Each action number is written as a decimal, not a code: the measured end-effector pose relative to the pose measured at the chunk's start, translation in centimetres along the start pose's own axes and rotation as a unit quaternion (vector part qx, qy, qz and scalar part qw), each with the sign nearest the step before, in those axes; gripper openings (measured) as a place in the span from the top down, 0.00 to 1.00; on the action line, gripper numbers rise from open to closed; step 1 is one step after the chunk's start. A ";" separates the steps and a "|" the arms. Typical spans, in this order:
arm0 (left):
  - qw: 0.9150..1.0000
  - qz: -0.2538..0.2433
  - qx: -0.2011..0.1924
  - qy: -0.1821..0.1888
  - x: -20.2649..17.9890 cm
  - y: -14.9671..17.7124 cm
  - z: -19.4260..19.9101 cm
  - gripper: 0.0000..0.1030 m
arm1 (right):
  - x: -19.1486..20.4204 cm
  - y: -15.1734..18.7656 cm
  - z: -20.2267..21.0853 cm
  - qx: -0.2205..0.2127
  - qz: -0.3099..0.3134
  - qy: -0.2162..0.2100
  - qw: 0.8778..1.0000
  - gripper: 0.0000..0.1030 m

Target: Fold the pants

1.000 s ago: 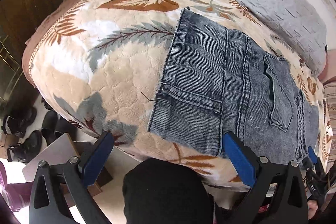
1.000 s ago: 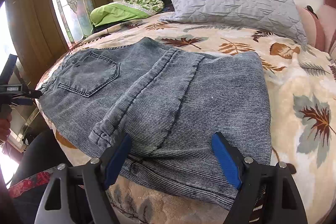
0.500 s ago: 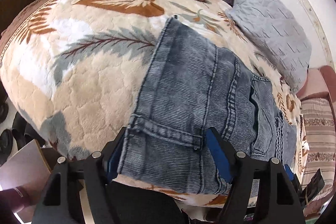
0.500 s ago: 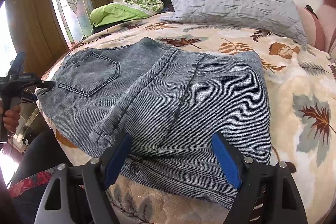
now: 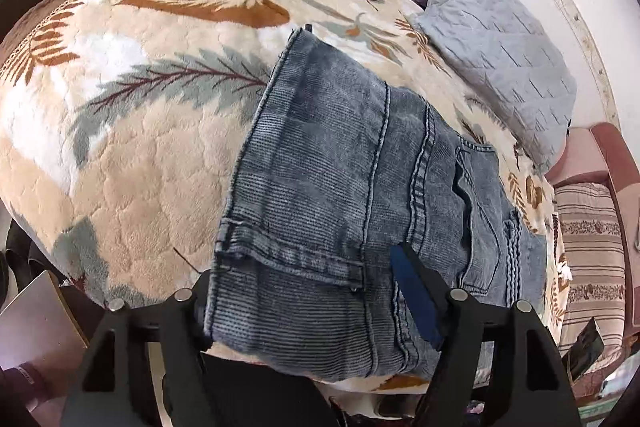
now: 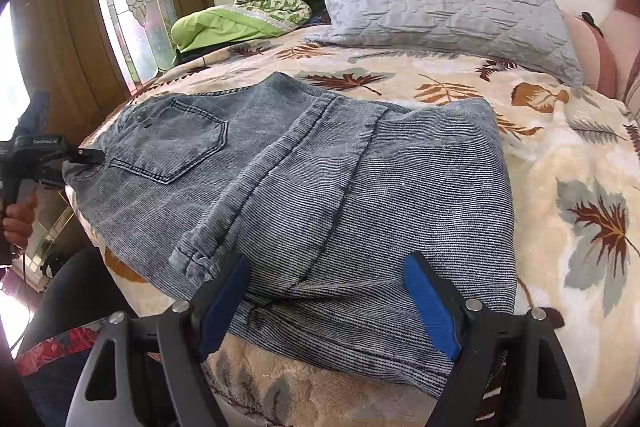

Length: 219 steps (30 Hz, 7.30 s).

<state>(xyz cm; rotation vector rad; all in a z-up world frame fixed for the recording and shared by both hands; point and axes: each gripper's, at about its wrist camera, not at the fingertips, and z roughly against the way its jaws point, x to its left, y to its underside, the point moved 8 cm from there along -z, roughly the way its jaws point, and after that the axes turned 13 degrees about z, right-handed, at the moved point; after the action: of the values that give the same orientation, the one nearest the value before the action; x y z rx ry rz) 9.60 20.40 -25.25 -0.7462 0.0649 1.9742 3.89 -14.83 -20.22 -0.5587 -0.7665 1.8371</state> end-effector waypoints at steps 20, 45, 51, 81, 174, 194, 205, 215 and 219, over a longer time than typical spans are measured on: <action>0.998 0.026 0.022 0.059 0.0 -0.9 -0.1 0.42 | 5.1 -11.9 -1.6 0.021 0.008 -0.057 0.998 0.22; 0.997 -0.018 -0.002 0.073 -2.2 -0.9 1.0 0.80 | 8.4 -8.8 -8.5 0.048 0.028 -0.025 0.998 0.32; 0.998 -0.050 -0.018 0.033 -2.2 -0.5 0.9 0.82 | 8.4 -8.7 -8.4 0.045 0.029 -0.028 0.998 0.32; 0.985 -0.138 -0.095 0.036 -10.4 1.6 7.0 0.83 | 9.2 -7.4 -6.7 0.017 0.010 -0.068 0.998 0.63; 0.941 -0.320 0.035 -0.104 -22.6 15.9 -7.1 0.00 | -13.8 -2.4 0.0 0.006 -0.314 -0.065 0.947 0.44; 0.926 -0.357 -0.009 -0.123 -22.6 17.1 -6.7 0.00 | -8.5 0.8 1.0 0.071 -0.180 -0.013 0.981 0.40; 0.929 -0.349 -0.018 -0.122 -22.4 17.3 -6.5 0.00 | -8.1 0.8 0.9 0.058 -0.171 -0.025 0.983 0.30; 0.930 -0.343 -0.009 -0.130 -22.4 17.2 -6.0 0.00 | -8.1 0.5 0.9 0.046 -0.184 -0.040 0.981 0.27; 0.918 -0.367 -0.049 -0.140 -23.4 16.3 -4.1 0.00 | -8.6 -0.1 2.1 0.019 -0.201 -0.033 0.979 0.28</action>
<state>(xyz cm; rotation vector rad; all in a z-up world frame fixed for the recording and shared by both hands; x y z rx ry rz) 5.81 -7.74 -20.43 -0.4443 -0.4317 1.3406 5.72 -23.32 -18.47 -0.2915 -0.8206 1.4975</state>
